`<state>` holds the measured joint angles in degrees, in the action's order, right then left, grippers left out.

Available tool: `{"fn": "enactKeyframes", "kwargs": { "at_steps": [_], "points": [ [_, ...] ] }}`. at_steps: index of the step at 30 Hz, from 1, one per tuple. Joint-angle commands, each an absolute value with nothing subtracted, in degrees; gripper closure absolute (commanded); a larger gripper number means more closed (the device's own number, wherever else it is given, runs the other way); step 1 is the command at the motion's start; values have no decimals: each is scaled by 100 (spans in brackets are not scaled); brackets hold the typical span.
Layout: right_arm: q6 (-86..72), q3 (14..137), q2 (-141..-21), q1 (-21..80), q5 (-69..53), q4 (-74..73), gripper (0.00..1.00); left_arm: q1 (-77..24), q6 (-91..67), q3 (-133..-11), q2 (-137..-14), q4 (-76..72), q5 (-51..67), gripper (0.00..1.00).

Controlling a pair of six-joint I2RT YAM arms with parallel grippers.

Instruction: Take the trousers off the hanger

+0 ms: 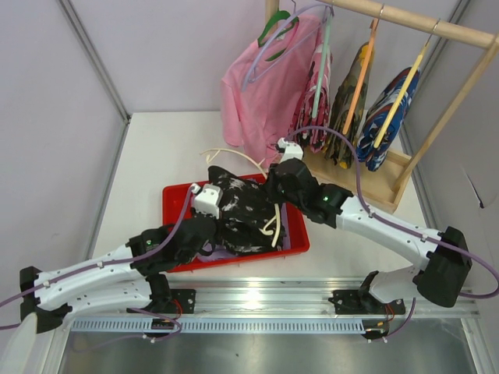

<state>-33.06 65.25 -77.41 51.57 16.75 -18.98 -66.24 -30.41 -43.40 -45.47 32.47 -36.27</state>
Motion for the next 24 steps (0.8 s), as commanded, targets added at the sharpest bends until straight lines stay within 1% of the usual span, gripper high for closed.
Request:
{"fn": "enactKeyframes", "kwargs": {
  "at_steps": [1, 5, 9, 13, 19, 20, 22, 23, 24],
  "points": [
    [-3172, 6267, -7506, 4966, 2259, -1890, 100, -6522, -2821, -4517, -4465, 3533, -4156, 100],
    [-3576, 5740, -7541, 5018, 2180, -1758, 100, -6469, -3075, -4693, -4596, 3638, -4219, 100],
    [-3928, 5345, -7628, 5316, 2442, -1565, 100, -6399, -3375, -4878, -4737, 3788, -4245, 100],
    [-4401, 5352, -8014, 5511, 2820, -1678, 100, -6328, -3489, -4939, -4807, 3718, -4105, 100],
    [-4807, 5519, -8183, 5660, 2812, -1529, 100, -6311, -3393, -4975, -4913, 3621, -3911, 99],
    [-4799, 5537, -8122, 5686, 2943, -1503, 100, -6319, -3219, -4975, -4913, 3534, -3868, 97],
    [-4729, 5528, -8042, 5730, 3006, -1381, 100, -6311, -2815, -4887, -4887, 3315, -3535, 85],
    [-4659, 5502, -8007, 5739, 3023, -1249, 100, -6319, -2421, -4861, -4895, 3218, -3420, 77],
    [-4615, 5502, -7981, 5739, 3032, -1187, 100, -6328, -2295, -4826, -4896, 3165, -3367, 60]
  ]
}}
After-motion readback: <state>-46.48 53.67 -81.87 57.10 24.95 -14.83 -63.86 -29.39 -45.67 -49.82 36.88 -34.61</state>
